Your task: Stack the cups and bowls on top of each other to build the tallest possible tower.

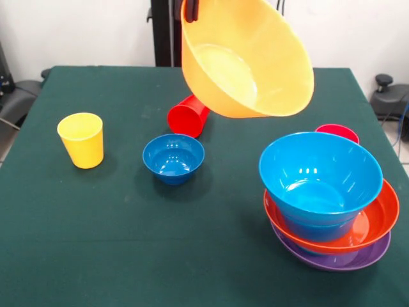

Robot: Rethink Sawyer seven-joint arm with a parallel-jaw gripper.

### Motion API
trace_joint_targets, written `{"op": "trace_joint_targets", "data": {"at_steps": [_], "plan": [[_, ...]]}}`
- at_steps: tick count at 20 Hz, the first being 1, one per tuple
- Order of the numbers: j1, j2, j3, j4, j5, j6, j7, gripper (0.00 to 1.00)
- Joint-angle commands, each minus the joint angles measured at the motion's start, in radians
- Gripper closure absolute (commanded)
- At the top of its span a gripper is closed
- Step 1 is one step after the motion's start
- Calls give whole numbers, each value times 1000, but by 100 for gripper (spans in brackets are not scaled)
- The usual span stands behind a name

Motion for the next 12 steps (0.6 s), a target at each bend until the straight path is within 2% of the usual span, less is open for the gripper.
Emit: {"op": "trace_joint_targets", "data": {"at_steps": [1, 12], "plan": [[42, 56, 30, 45, 29, 4, 214, 100], [83, 85, 20, -14, 50, 39, 293, 100]]}}
